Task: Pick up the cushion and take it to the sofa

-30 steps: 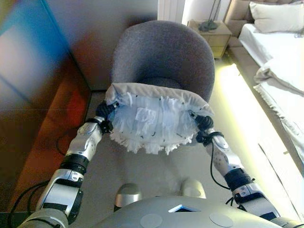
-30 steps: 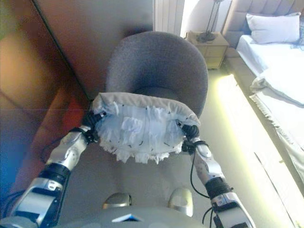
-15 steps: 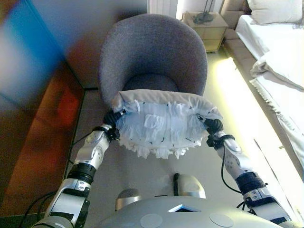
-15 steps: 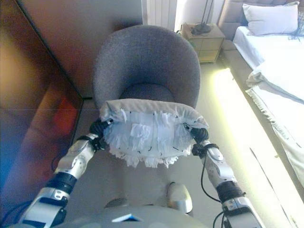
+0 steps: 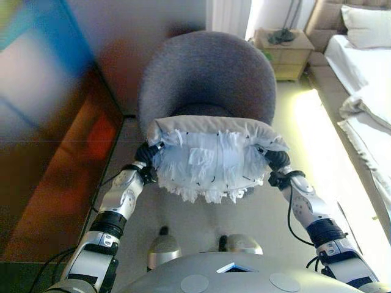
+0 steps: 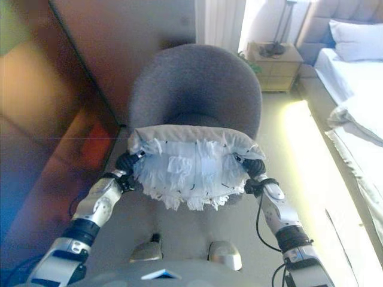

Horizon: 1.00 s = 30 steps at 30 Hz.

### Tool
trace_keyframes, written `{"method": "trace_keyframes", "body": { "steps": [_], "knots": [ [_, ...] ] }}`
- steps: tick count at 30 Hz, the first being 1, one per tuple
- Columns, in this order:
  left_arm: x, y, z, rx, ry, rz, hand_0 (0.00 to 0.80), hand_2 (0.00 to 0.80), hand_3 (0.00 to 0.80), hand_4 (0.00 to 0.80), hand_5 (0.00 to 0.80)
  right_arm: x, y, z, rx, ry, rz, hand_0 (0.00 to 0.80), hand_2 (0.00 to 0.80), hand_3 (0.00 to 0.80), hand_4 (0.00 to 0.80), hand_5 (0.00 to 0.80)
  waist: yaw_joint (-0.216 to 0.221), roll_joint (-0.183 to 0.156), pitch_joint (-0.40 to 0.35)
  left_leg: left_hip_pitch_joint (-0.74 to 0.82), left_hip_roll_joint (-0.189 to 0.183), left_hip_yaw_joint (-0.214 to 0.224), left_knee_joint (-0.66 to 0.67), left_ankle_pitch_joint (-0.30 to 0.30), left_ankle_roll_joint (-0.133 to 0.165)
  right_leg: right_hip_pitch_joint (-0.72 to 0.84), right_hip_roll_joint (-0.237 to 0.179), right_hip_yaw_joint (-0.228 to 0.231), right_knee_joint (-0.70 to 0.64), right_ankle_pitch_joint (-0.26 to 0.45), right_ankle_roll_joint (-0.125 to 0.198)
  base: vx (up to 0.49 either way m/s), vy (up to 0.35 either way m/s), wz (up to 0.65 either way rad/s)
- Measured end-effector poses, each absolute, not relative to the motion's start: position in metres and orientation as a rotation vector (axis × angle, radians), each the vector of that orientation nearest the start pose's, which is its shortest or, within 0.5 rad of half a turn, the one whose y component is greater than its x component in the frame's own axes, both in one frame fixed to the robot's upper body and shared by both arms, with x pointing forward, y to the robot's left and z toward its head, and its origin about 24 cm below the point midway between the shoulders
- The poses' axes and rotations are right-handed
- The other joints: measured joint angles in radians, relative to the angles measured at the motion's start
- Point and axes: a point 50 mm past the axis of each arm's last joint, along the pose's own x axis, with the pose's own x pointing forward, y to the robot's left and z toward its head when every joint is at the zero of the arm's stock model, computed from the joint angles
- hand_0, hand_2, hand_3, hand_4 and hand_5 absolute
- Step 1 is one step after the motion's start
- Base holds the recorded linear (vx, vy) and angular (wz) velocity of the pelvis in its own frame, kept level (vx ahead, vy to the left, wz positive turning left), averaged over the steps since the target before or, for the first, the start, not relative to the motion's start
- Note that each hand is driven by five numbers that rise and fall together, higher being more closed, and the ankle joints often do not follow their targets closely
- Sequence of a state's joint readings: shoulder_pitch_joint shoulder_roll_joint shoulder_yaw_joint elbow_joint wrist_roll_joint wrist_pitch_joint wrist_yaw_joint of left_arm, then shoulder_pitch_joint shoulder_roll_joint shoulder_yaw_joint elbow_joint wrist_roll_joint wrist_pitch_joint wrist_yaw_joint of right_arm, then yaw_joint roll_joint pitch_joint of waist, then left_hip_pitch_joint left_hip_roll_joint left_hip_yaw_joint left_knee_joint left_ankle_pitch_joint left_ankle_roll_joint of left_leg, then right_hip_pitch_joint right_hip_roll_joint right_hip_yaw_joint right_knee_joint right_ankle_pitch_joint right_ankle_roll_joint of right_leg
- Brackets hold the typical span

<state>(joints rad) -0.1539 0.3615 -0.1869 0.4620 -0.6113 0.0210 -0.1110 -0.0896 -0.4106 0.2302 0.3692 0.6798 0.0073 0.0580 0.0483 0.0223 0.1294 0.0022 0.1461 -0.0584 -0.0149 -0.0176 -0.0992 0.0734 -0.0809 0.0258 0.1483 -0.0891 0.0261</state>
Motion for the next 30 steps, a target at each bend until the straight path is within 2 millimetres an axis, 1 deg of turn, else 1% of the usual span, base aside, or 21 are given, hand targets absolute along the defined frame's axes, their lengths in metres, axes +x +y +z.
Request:
{"method": "trace_keyframes", "body": {
  "steps": [1,2,3,4,5,6,8,10,11,12,14,15,16,17,18,20,22,24,25,27,30],
  "knots": [
    [0.265,0.199,-0.02,-0.214,0.356,-0.113,0.8,0.8,0.8,0.8,0.8,0.254,-0.202,-0.016,0.22,0.352,0.099,0.8,0.8,0.8,0.8,0.8,0.006,0.029,-0.004,0.0,0.0,-0.001,0.014,-0.025,0.0,0.002,0.002,0.004,-0.01,-0.003,0.009,0.299,0.157,-0.76],
    [0.265,0.204,-0.019,-0.21,0.351,-0.106,0.8,0.8,0.8,0.8,0.8,0.253,-0.198,-0.019,0.225,0.362,0.11,0.8,0.8,0.8,0.8,0.8,0.025,0.043,-0.007,-0.01,-0.009,0.003,0.031,0.01,-0.017,0.014,-0.004,0.019,-0.023,0.0,0.024,0.349,0.202,-0.8],
    [0.265,0.209,-0.017,-0.207,0.339,-0.1,0.8,0.8,0.8,0.8,0.8,0.252,-0.192,-0.021,0.236,0.371,0.123,0.8,0.8,0.8,0.8,0.8,0.04,0.044,-0.002,-0.014,-0.021,0.01,0.039,0.029,-0.011,-0.009,-0.011,0.017,0.077,-0.037,0.058,0.301,0.198,-0.67],
    [0.265,0.218,-0.013,-0.179,0.335,-0.096,0.8,0.8,0.8,0.8,0.8,0.249,-0.186,-0.026,0.251,0.391,0.133,0.8,0.8,0.8,0.8,0.8,0.039,0.02,-0.009,-0.002,-0.047,0.014,0.037,0.043,-0.003,0.001,-0.024,0.016,0.136,-0.071,0.068,0.266,0.2,-0.37],
    [0.266,0.226,-0.009,-0.159,0.325,-0.098,0.8,0.8,0.8,0.8,0.8,0.248,-0.18,-0.027,0.27,0.395,0.141,0.8,0.8,0.8,0.8,0.8,0.04,-0.009,-0.008,0.002,-0.075,0.03,0.044,0.066,0.018,0.046,-0.051,0.002,0.1,-0.097,0.073,0.26,0.201,-0.28],
    [0.266,0.231,-0.007,-0.155,0.317,-0.092,0.8,0.8,0.8,0.8,0.8,0.25,-0.175,-0.027,0.285,0.392,0.148,0.8,0.8,0.8,0.8,0.8,0.053,-0.026,-0.007,0.004,-0.099,0.041,0.059,0.099,0.022,0.092,-0.08,-0.019,0.017,-0.108,0.103,0.265,0.197,-0.12],
    [0.267,0.235,-0.005,-0.14,0.311,-0.094,0.8,0.8,0.8,0.8,0.8,0.249,-0.169,-0.028,0.312,0.39,0.145,0.8,0.8,0.8,0.8,0.8,0.047,-0.046,-0.002,-0.023,-0.14,0.029,0.116,0.067,0.046,0.133,-0.123,-0.057,-0.03,-0.086,0.122,0.243,0.204,0.12],
    [0.268,0.234,-0.003,-0.142,0.305,-0.108,0.8,0.8,0.8,0.8,0.8,0.25,-0.169,-0.028,0.317,0.383,0.135,0.8,0.8,0.8,0.8,0.8,0.05,-0.049,-0.001,-0.05,-0.163,0.031,0.154,0.042,0.067,0.112,-0.141,-0.066,0.0,-0.081,0.127,0.228,0.318,0.1],
    [0.269,0.231,-0.003,-0.148,0.305,-0.125,0.8,0.8,0.8,0.8,0.8,0.251,-0.17,-0.026,0.318,0.373,0.121,0.8,0.8,0.8,0.8,0.8,0.051,-0.039,0.003,-0.059,-0.177,0.036,0.171,0.027,0.088,0.056,-0.148,-0.07,0.102,-0.081,0.126,0.234,0.382,0.08],
    [0.269,0.228,-0.004,-0.15,0.307,-0.14,0.8,0.8,0.8,0.8,0.8,0.253,-0.173,-0.024,0.318,0.357,0.102,0.8,0.8,0.8,0.8,0.8,0.047,-0.024,0.011,-0.066,-0.179,0.045,0.19,0.01,0.115,-0.013,-0.164,-0.071,0.248,-0.084,0.113,0.253,0.38,0.04],
    [0.269,0.228,-0.004,-0.149,0.315,-0.146,0.8,0.8,0.8,0.8,0.8,0.253,-0.173,-0.023,0.315,0.354,0.087,0.8,0.8,0.8,0.8,0.8,0.038,-0.023,0.011,-0.043,-0.209,0.071,0.191,-0.002,0.134,-0.079,-0.202,-0.07,0.394,-0.058,0.077,0.23,0.262,0.0],
    [0.269,0.23,-0.003,-0.146,0.313,-0.145,0.8,0.8,0.8,0.8,0.8,0.253,-0.174,-0.021,0.307,0.348,0.086,0.8,0.8,0.8,0.8,0.8,0.035,-0.018,0.012,-0.045,-0.215,0.092,0.203,-0.015,0.156,-0.12,-0.234,-0.069,0.515,-0.055,0.057,0.239,0.129,-0.01],
    [0.271,0.229,-0.002,-0.145,0.308,-0.146,0.8,0.8,0.8,0.8,0.8,0.253,-0.172,-0.022,0.313,0.35,0.082,0.8,0.8,0.8,0.8,0.8,0.021,-0.02,0.011,-0.021,-0.226,0.104,0.197,-0.025,0.168,-0.155,-0.252,-0.076,0.575,0.014,0.033,0.302,0.104,-0.05],
    [0.271,0.229,-0.002,-0.147,0.306,-0.146,0.8,0.8,0.8,0.8,0.8,0.252,-0.171,-0.022,0.316,0.351,0.079,0.8,0.8,0.8,0.8,0.8,0.024,-0.011,0.014,-0.003,-0.228,0.108,0.184,-0.024,0.176,-0.164,-0.265,-0.092,0.593,0.032,0.04,0.329,-0.002,-0.13],
    [0.271,0.228,0.0,-0.146,0.301,-0.145,0.8,0.8,0.8,0.8,0.8,0.252,-0.17,-0.023,0.321,0.352,0.082,0.8,0.8,0.8,0.8,0.8,0.019,0.001,0.015,0.018,-0.228,0.113,0.158,-0.018,0.186,-0.181,-0.258,-0.094,0.593,0.009,0.045,0.303,-0.062,-0.2],
    [0.272,0.232,0.004,-0.128,0.289,-0.141,0.8,0.8,0.8,0.8,0.8,0.252,-0.169,-0.023,0.322,0.352,0.085,0.8,0.8,0.8,0.8,0.8,0.018,0.018,0.021,0.051,-0.222,0.109,0.117,-0.005,0.191,-0.193,-0.231,-0.094,0.472,-0.031,0.079,0.331,-0.137,-0.25],
    [0.273,0.231,0.006,-0.127,0.284,-0.138,0.8,0.8,0.8,0.8,0.8,0.251,-0.168,-0.024,0.324,0.356,0.087,0.8,0.8,0.8,0.8,0.8,-0.007,0.01,0.022,0.076,-0.226,0.112,0.095,-0.004,0.187,-0.209,-0.206,-0.098,0.289,-0.017,0.104,0.363,-0.166,-0.14],
    [0.274,0.227,0.004,-0.142,0.286,-0.12,0.8,0.8,0.8,0.8,0.8,0.251,-0.169,-0.024,0.323,0.358,0.085,0.8,0.8,0.8,0.8,0.8,-0.028,-0.002,0.027,0.093,-0.229,0.11,0.084,-0.011,0.187,-0.236,-0.173,-0.102,0.081,0.046,0.152,0.337,-0.103,-0.01],
    [0.273,0.226,0.002,-0.146,0.295,-0.112,0.8,0.8,0.8,0.8,0.8,0.25,-0.169,-0.025,0.323,0.362,0.083,0.8,0.8,0.8,0.8,0.8,-0.038,-0.017,0.032,0.114,-0.234,0.101,0.074,-0.012,0.188,-0.243,-0.159,-0.102,-0.03,0.1,0.154,0.335,-0.091,0.08],
    [0.271,0.224,-0.006,-0.159,0.323,-0.099,0.8,0.8,0.8,0.8,0.8,0.249,-0.17,-0.029,0.323,0.376,0.074,0.8,0.8,0.8,0.8,0.8,-0.053,-0.043,0.03,0.148,-0.246,0.096,0.062,-0.028,0.18,-0.249,-0.147,-0.103,-0.095,0.148,0.15,0.316,-0.095,0.21],
    [0.265,0.222,-0.014,-0.166,0.361,-0.084,0.8,0.8,0.8,0.8,0.8,0.247,-0.172,-0.035,0.322,0.401,0.06,0.8,0.8,0.8,0.8,0.8,-0.059,-0.079,0.018,0.199,-0.25,0.086,0.065,-0.071,0.14,-0.235,-0.149,-0.122,-0.013,0.145,0.146,0.276,-0.107,0.21]
  ]
}}
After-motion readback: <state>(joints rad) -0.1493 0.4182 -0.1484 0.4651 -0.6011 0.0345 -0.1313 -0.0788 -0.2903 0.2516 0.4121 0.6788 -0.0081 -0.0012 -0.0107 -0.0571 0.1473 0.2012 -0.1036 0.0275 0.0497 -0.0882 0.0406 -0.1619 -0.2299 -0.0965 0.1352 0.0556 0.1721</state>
